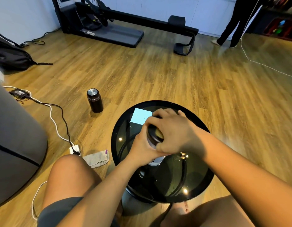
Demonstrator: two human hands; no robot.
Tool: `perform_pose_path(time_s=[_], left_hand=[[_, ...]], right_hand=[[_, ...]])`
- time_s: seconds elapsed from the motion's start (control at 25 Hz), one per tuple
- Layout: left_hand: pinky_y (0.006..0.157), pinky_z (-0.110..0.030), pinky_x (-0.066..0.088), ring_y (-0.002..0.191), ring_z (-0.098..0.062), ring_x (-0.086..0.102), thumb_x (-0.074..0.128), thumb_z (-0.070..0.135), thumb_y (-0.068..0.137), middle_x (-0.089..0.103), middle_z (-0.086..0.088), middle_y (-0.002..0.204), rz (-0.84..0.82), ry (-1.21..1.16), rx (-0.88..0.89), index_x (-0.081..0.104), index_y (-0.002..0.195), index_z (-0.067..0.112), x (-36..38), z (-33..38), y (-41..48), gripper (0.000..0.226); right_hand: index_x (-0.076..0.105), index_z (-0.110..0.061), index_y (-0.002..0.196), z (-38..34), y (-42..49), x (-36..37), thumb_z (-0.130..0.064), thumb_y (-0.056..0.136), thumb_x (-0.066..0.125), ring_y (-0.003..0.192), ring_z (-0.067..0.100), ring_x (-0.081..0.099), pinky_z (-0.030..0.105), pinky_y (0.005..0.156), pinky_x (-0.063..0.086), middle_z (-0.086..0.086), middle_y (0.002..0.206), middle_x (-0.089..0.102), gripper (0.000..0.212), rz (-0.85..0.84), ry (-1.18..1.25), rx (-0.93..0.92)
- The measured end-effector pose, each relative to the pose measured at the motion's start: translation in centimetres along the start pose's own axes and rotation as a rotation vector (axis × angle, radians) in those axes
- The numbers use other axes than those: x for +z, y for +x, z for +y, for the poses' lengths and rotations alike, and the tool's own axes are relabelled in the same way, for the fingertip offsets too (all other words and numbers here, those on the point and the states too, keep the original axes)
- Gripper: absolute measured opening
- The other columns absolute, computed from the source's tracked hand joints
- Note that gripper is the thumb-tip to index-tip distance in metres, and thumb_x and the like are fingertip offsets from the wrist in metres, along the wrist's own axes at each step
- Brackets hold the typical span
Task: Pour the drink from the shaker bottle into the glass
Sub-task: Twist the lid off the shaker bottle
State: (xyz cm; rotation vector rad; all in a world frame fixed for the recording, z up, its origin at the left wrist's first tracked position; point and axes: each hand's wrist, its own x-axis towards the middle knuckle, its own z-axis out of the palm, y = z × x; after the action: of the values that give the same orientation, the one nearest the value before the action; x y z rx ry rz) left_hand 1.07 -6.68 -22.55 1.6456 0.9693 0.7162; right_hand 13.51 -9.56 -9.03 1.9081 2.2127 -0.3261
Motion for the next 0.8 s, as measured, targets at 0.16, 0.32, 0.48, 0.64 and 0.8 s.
perform_pose_path(time_s=[0.16,0.32,0.48,0.64,0.8], left_hand=[[0.085,-0.004,0.046,0.108,0.013,0.061,0.098,0.042,0.053,0.064,0.024,0.117,-0.002,0.000,-0.006,0.042,0.121,0.051,0.1,0.0,-0.1,0.089],[0.100,-0.025,0.052,0.117,-0.004,0.064,0.096,0.052,0.049,0.067,0.015,0.119,-0.039,-0.013,-0.052,0.042,0.141,0.024,0.1,-0.1,-0.1,0.110],[0.086,-0.007,0.049,0.111,0.007,0.063,0.096,0.048,0.053,0.066,0.027,0.111,-0.043,0.010,-0.033,0.049,0.128,0.034,0.0,-0.2,0.0,0.090],[0.096,-0.014,0.050,0.116,0.008,0.061,0.096,0.050,0.052,0.066,0.029,0.116,-0.027,-0.018,-0.030,0.045,0.139,0.030,0.2,-0.2,-0.1,0.103],[0.098,-0.022,0.053,0.115,0.004,0.062,0.098,0.050,0.053,0.067,0.018,0.120,-0.040,-0.009,-0.057,0.041,0.138,0.038,0.1,-0.3,-0.1,0.103]], right_hand=[[0.039,-0.047,0.140,0.1,0.2,-0.5,-0.076,0.074,0.048,0.152,0.025,0.013,0.069,0.114,0.018,-0.009,0.156,0.037,0.074,-0.021,0.257,0.032],[0.035,-0.033,0.146,-0.8,1.3,-0.5,-0.077,0.085,0.034,0.126,0.038,0.047,0.046,0.082,0.040,0.011,0.140,0.048,0.075,0.034,-0.064,0.364],[0.053,-0.037,0.119,-0.5,0.7,-0.7,-0.033,0.065,0.072,0.127,0.020,0.043,0.063,0.116,0.019,-0.008,0.123,0.055,0.058,-0.076,0.111,-0.107],[0.049,-0.038,0.132,-0.3,1.0,-0.7,-0.072,0.083,0.044,0.125,0.020,0.051,0.054,0.110,0.030,-0.003,0.123,0.060,0.060,0.142,0.125,0.022],[0.048,-0.029,0.135,-0.3,1.3,-0.6,-0.075,0.087,0.026,0.118,0.034,0.051,0.051,0.093,0.038,0.010,0.126,0.055,0.070,0.030,-0.137,0.296]])
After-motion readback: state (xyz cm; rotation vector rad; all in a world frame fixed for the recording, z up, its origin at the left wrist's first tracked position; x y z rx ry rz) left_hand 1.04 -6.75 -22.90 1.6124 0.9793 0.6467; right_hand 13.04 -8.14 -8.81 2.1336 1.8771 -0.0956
